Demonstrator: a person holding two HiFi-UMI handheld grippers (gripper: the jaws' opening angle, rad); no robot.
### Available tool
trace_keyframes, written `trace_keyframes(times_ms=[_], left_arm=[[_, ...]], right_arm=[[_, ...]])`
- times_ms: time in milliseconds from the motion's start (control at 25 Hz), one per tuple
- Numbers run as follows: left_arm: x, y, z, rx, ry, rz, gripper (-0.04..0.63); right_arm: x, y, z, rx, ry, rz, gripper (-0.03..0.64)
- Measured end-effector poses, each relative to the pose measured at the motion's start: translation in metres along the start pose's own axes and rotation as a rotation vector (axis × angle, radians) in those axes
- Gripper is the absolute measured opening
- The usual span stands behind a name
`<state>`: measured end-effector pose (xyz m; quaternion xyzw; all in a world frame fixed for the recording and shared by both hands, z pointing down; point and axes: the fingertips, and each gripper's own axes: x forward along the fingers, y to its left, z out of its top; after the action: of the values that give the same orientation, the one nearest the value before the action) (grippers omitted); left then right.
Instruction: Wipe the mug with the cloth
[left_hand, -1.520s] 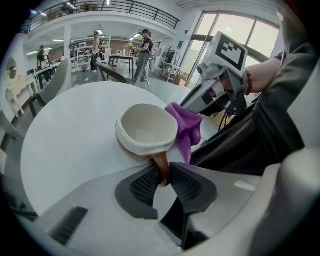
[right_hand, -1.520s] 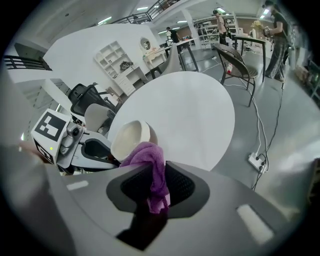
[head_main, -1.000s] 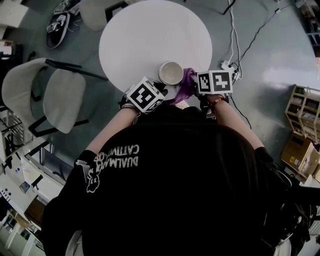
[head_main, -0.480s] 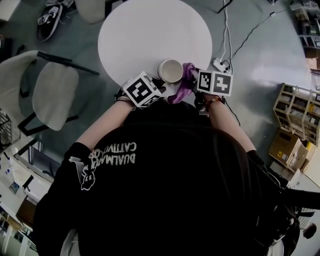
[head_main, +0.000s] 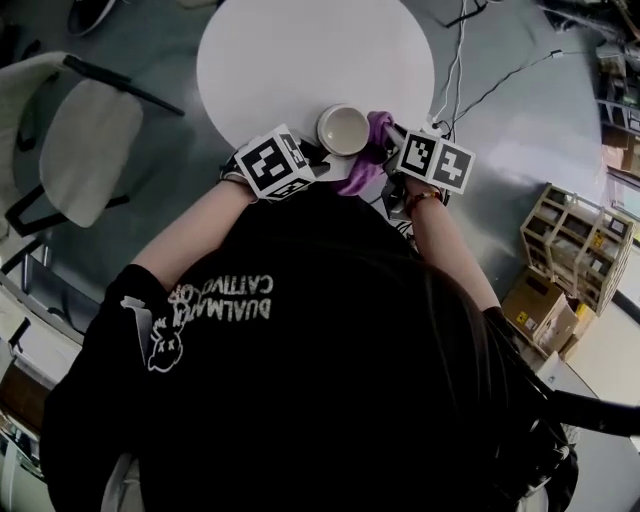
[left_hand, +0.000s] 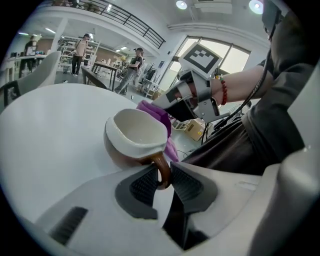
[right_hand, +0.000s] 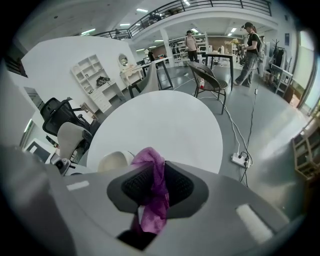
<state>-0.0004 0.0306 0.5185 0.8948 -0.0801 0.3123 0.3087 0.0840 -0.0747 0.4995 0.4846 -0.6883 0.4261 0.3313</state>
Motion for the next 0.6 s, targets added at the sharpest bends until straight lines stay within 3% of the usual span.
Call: trace_keyframes(times_ms=[360,600], left_arm=[[-0.003,0.003,-0.008,0.015,0.055,0.015,0.078],[-0.002,0.000,-0.008,0.005,0.043,0.053,0.077]], right_arm=[[0.014,0.009,0.010,-0.057,0.015,0.046,0.077],[0.015,0.025,0.022,-0.223,0.024,0.078,0.075]])
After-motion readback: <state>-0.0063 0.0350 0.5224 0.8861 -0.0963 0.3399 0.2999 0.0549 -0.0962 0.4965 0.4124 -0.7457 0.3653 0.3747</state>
